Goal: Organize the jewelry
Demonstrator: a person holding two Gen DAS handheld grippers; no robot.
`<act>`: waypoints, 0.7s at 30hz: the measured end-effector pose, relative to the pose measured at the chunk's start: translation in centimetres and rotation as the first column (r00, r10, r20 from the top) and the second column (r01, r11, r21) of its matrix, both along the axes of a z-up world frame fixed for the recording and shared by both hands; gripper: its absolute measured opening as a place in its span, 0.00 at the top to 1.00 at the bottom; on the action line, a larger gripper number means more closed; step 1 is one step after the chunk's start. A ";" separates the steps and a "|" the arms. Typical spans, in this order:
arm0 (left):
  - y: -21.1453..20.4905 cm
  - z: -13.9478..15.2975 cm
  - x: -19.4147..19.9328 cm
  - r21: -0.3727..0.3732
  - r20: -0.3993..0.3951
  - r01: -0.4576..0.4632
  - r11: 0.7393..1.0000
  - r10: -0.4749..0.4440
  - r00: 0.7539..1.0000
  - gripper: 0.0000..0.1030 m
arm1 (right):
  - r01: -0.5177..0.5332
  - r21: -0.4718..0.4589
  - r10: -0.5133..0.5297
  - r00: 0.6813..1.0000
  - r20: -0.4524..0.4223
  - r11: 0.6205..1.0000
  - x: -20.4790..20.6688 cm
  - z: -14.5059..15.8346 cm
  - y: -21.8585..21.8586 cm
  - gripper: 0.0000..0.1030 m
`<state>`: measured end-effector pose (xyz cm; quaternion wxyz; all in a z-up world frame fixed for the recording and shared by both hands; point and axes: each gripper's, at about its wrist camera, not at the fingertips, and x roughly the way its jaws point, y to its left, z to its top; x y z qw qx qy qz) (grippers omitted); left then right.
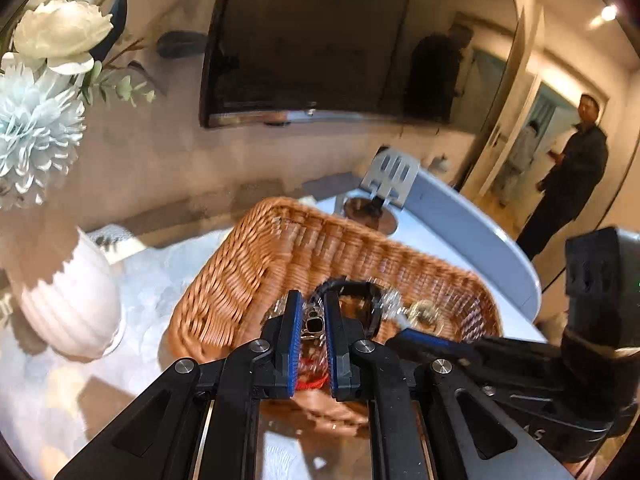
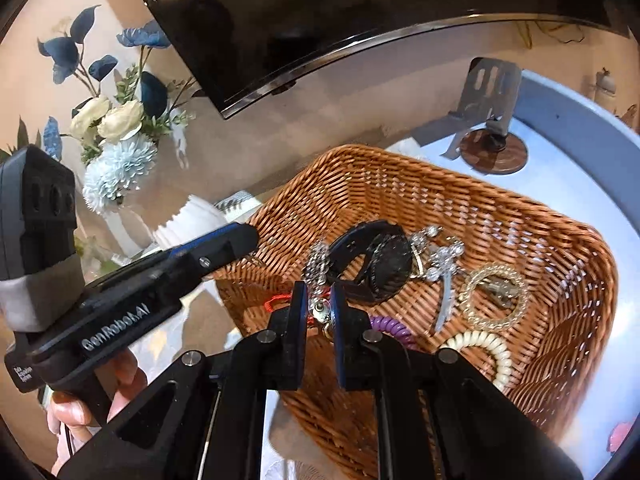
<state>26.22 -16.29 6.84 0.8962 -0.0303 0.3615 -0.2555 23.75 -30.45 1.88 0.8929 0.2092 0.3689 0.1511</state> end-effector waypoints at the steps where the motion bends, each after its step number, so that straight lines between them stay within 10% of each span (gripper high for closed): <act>1: 0.2 0.0 -0.1 -0.006 -0.007 -0.001 1.000 0.001 1.000 0.80 | 0.000 -0.005 0.000 1.000 0.002 1.000 0.0 -0.1 0.1 0.82; 4: 1.3 0.3 -0.6 -0.028 -0.011 -0.019 0.999 0.018 1.000 0.42 | -0.015 0.009 0.015 1.000 -0.010 1.000 0.1 -0.2 0.1 0.75; 21: 15.9 7.3 -18.1 0.016 0.156 -0.214 0.977 0.209 0.965 0.29 | -0.151 -0.012 0.151 0.986 0.068 0.988 -9.5 3.2 10.2 0.64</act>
